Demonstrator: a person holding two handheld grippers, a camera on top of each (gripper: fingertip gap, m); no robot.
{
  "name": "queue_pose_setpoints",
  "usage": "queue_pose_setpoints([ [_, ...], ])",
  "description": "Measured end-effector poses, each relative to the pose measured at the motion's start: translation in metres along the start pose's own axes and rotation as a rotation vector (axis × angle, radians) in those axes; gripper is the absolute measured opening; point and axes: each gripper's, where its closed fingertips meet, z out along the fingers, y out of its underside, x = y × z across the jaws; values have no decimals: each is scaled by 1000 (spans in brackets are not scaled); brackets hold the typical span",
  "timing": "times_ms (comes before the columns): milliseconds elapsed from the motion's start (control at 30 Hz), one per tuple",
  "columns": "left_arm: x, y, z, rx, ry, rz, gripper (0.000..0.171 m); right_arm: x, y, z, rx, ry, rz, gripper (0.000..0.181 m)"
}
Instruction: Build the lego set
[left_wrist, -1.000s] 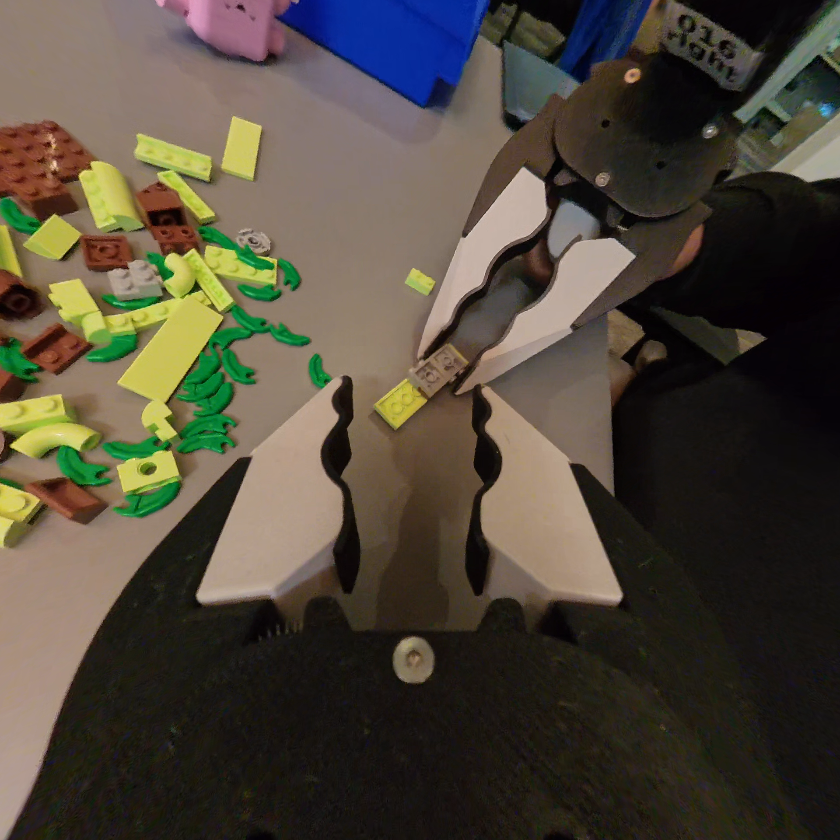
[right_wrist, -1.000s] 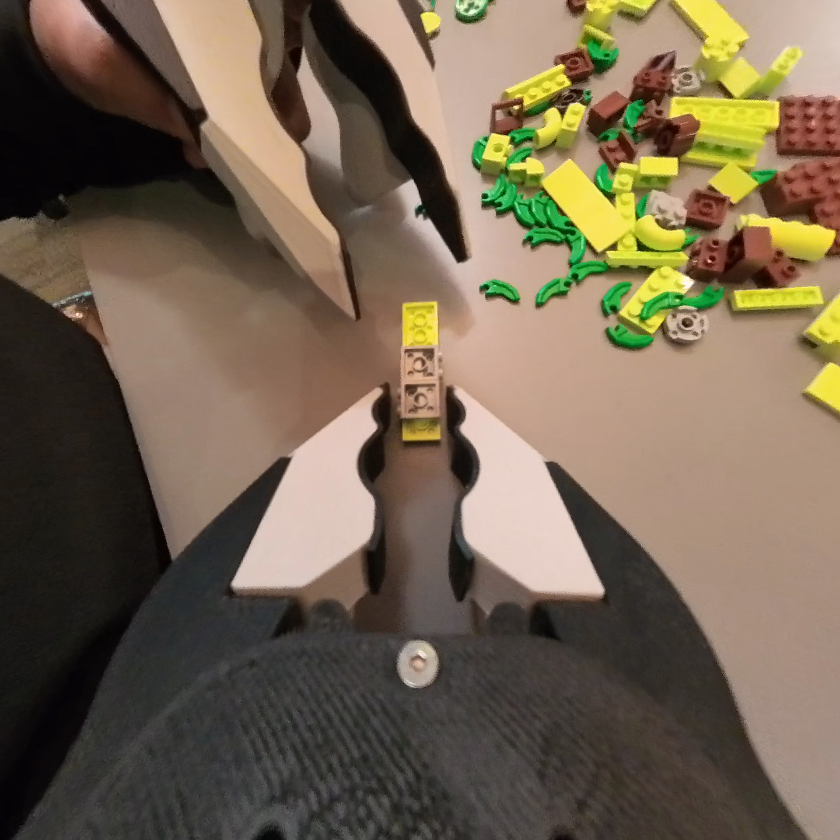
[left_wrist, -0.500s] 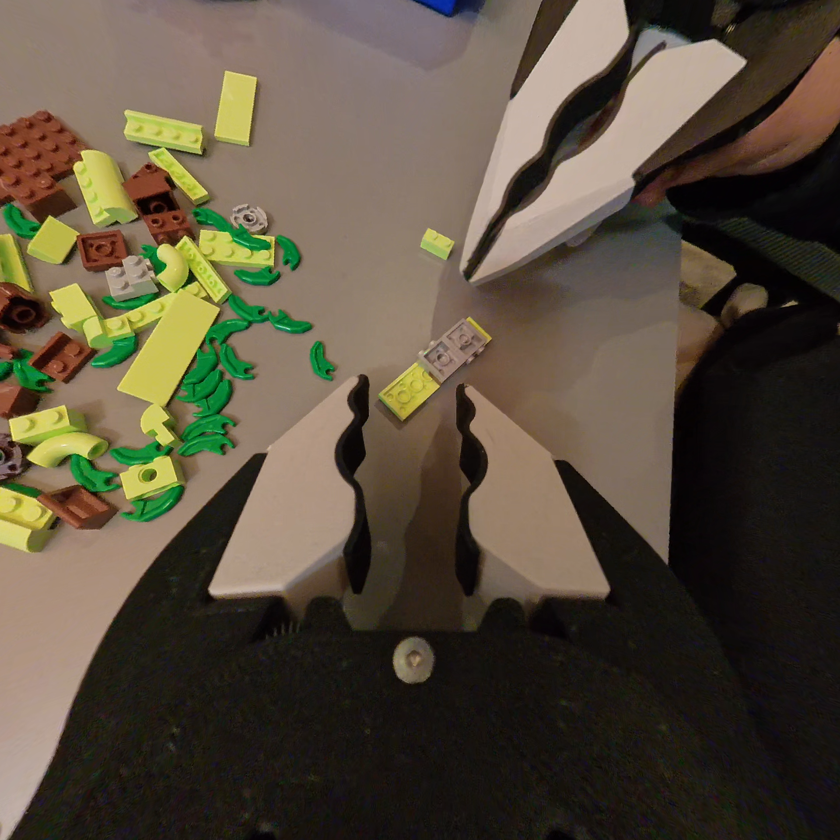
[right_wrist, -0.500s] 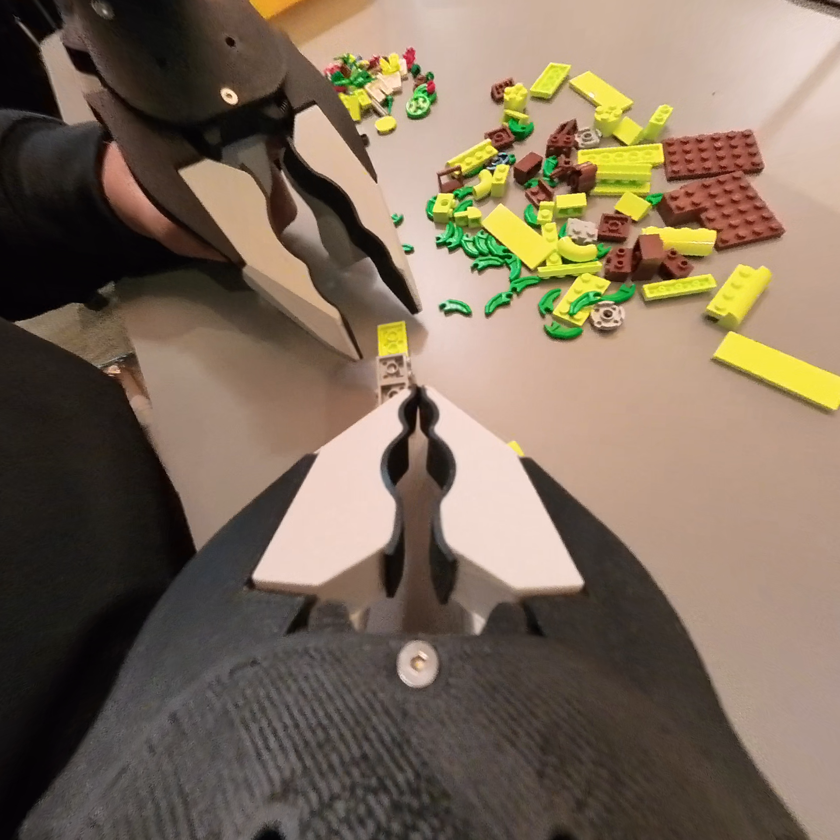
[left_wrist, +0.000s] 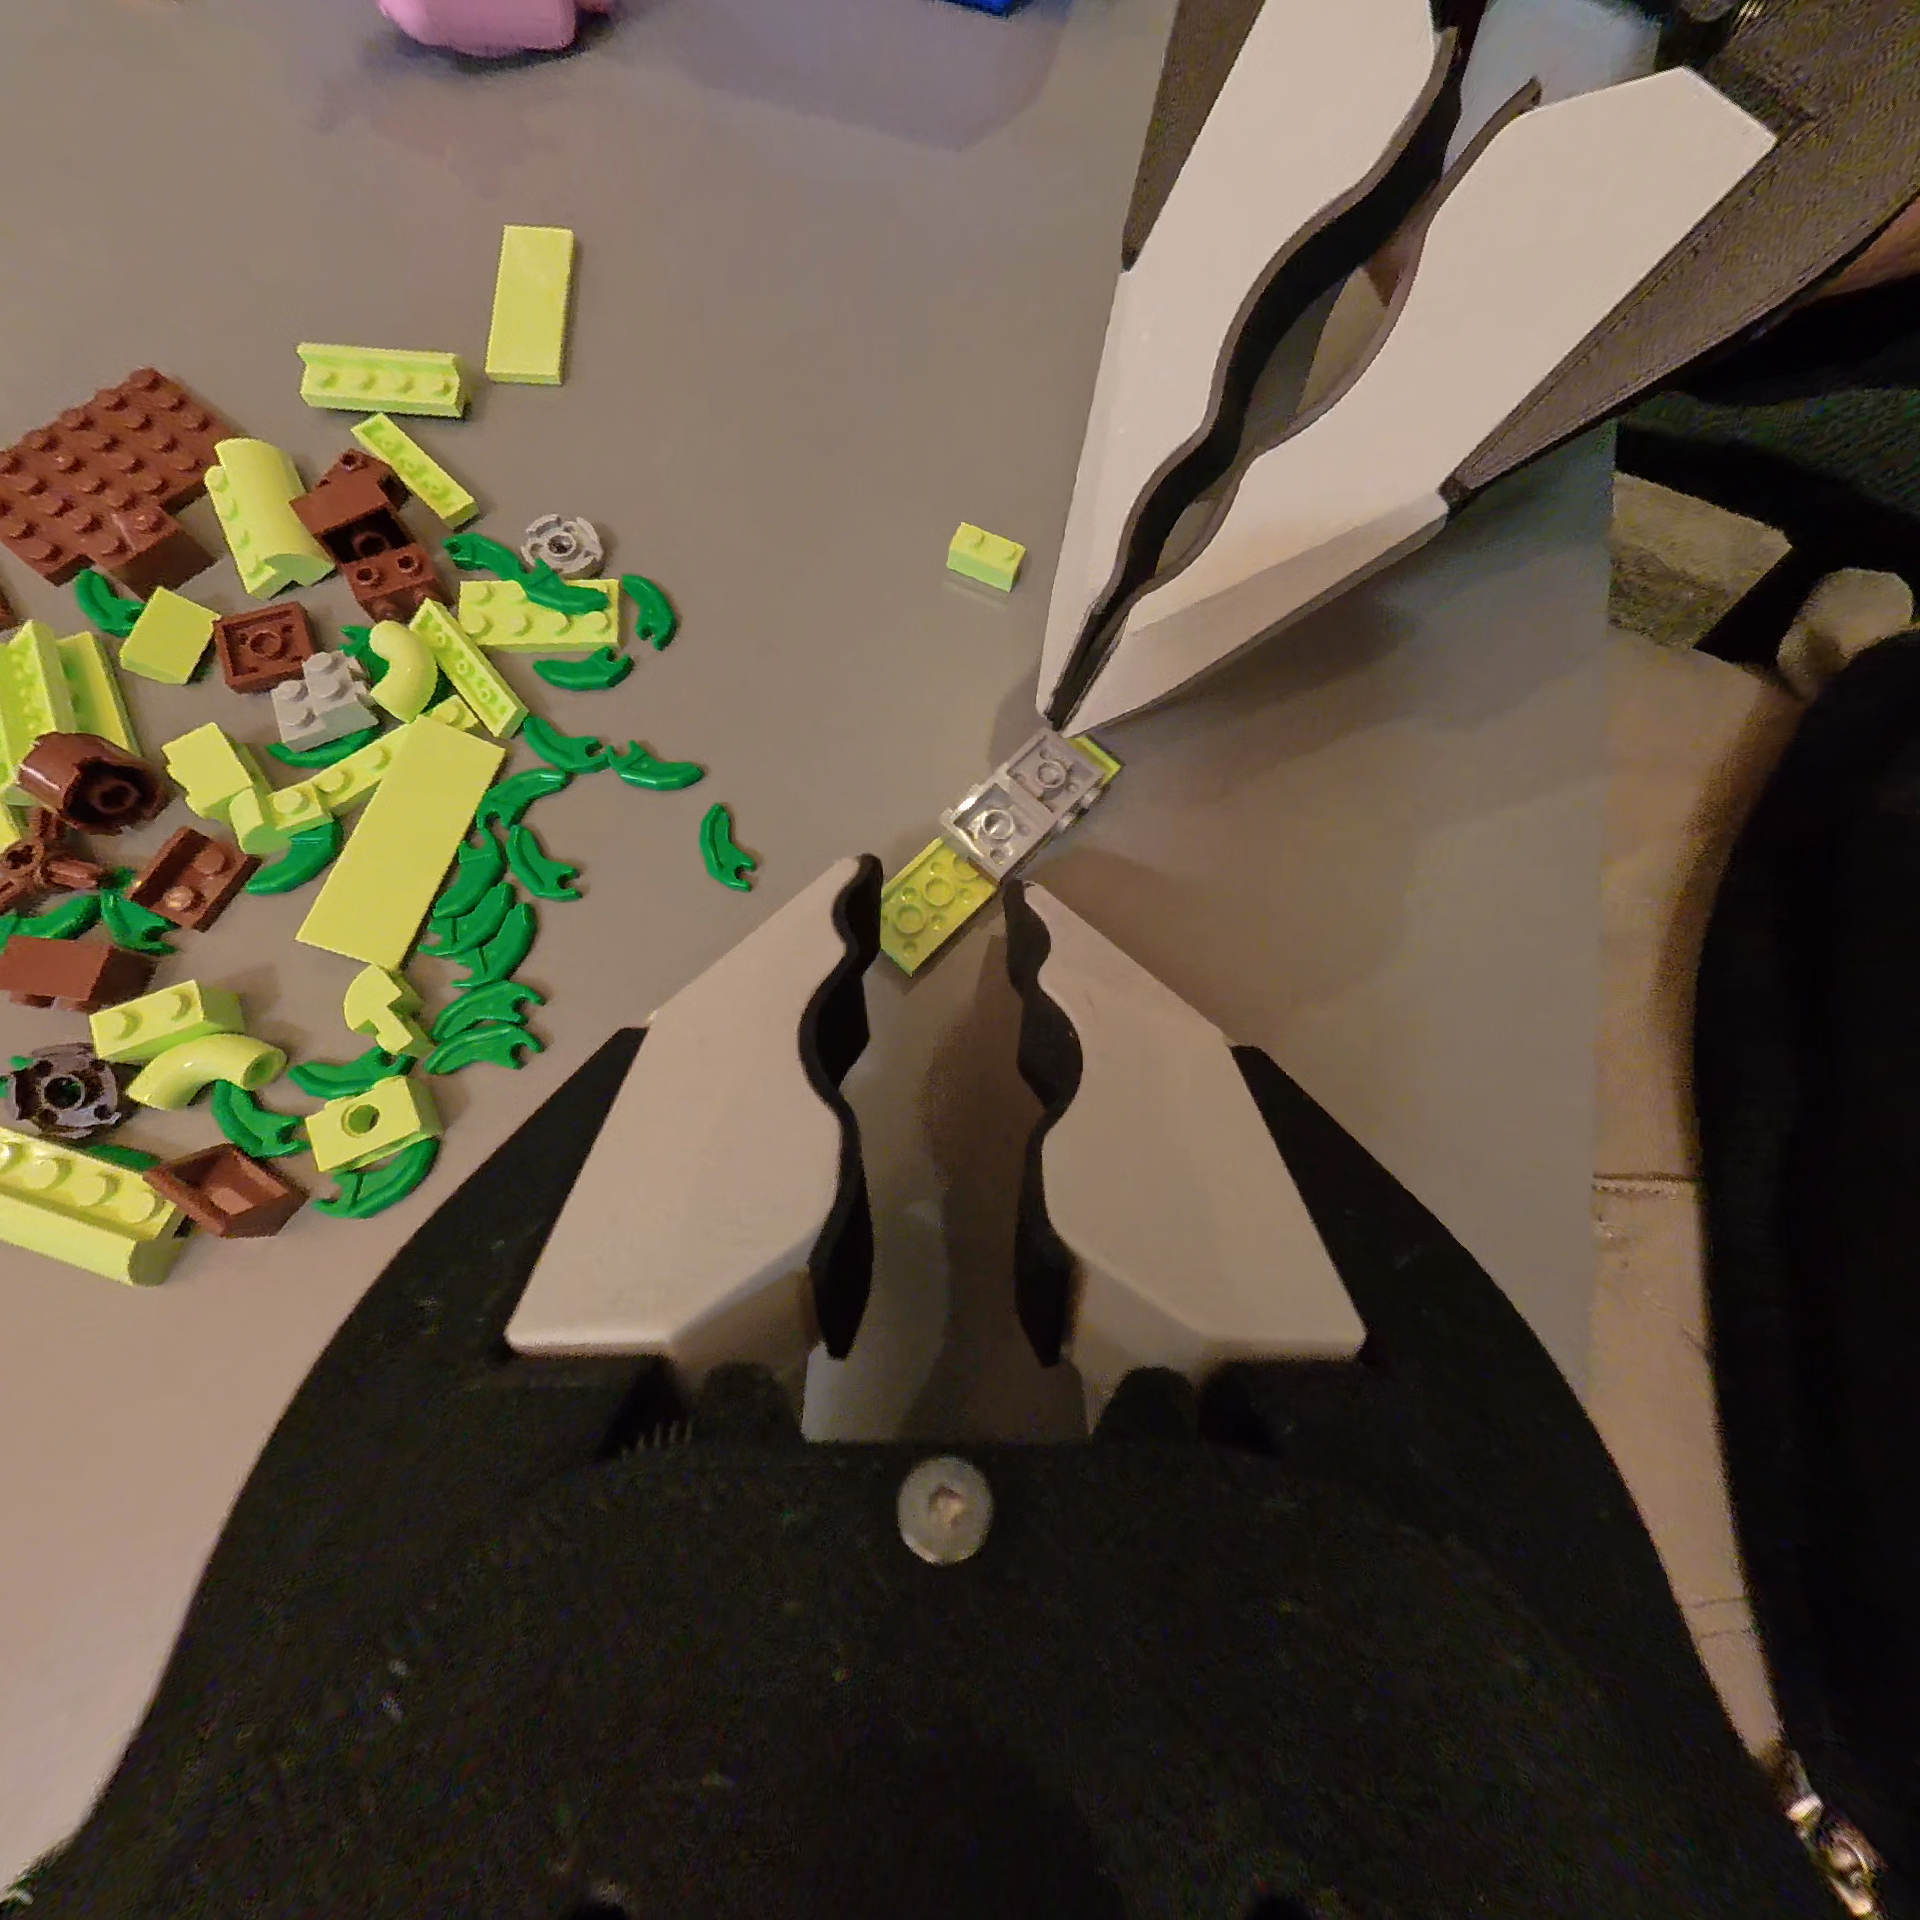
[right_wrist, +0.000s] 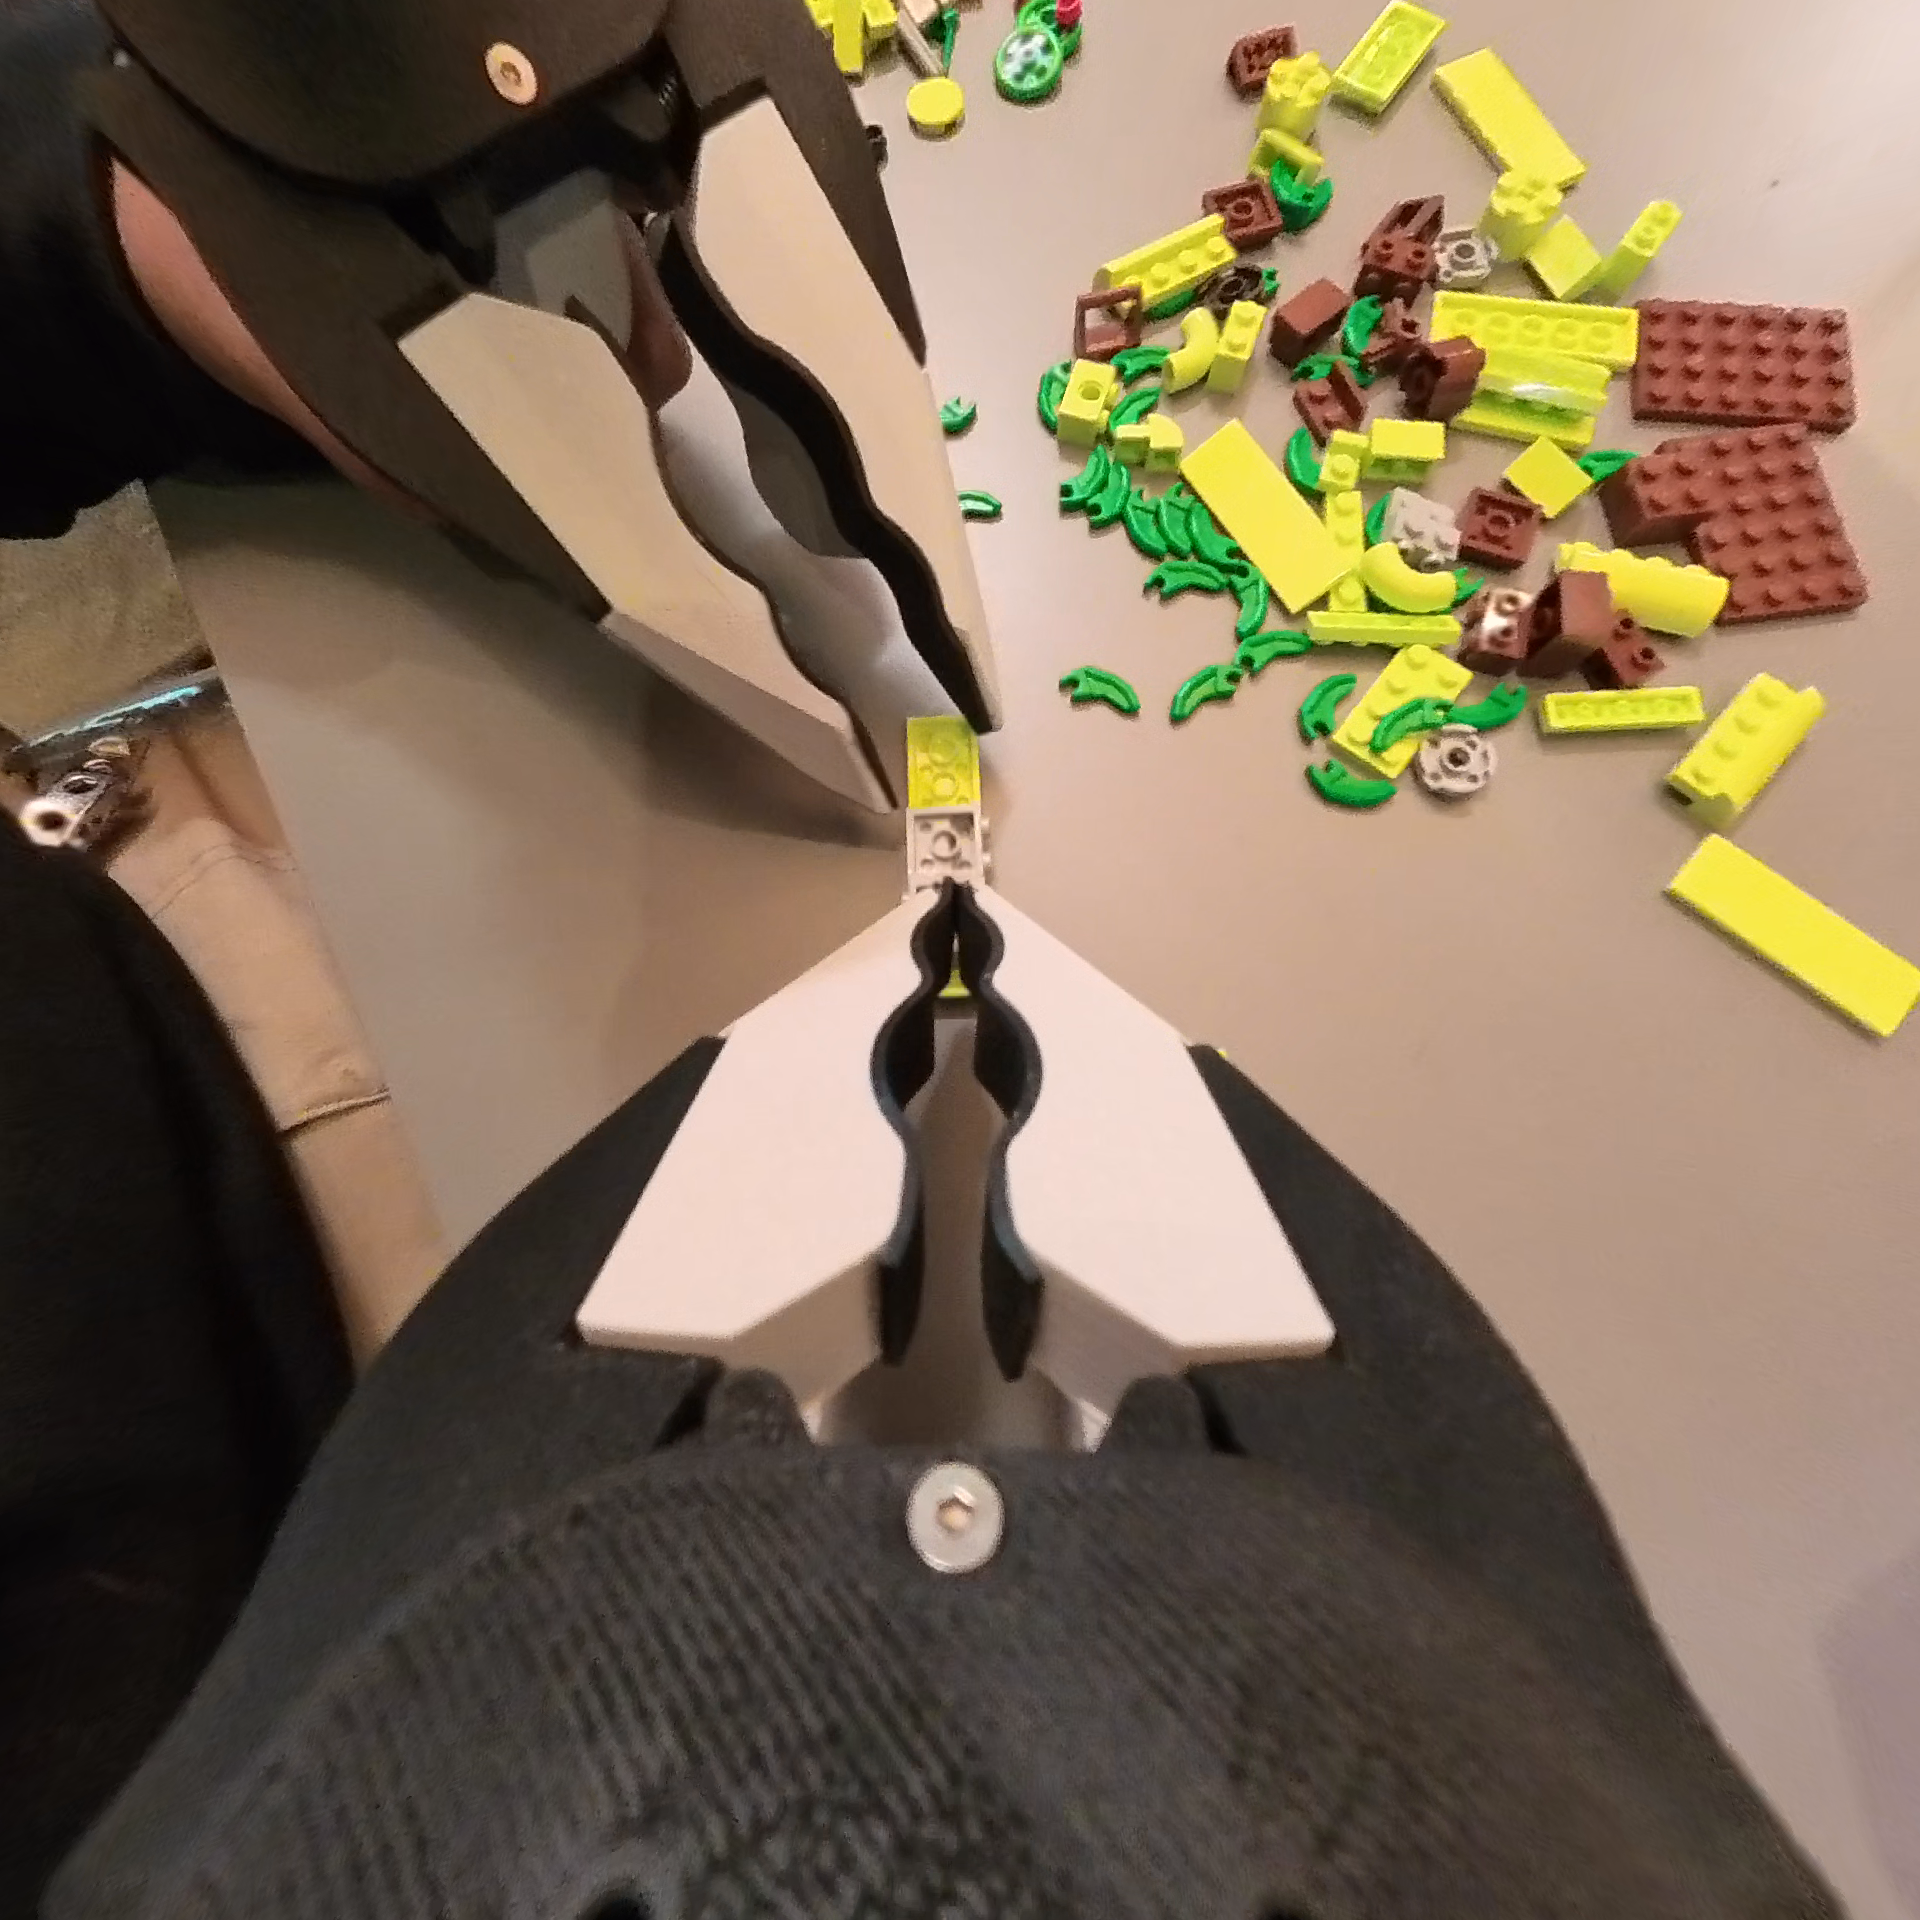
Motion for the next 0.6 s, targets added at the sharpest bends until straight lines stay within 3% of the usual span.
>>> queue_pose_setpoints([
  [67, -2, -2, -2, 15, -6, -15, 16, -1, -4, 0, -29, -11, -11, 0],
  [133, -5, -4, -4, 35, -17, -26, 0, -1, -5, 1, -74, -21, -23, 0],
  [400, -7, 2, 3, -23, -61, -1, 0, 0, 9, 10, -265, -7, -64, 0],
  [600, -6, 2, 3, -20, -17, -40, 0, 0, 11, 12, -337, -25, -36, 0],
])
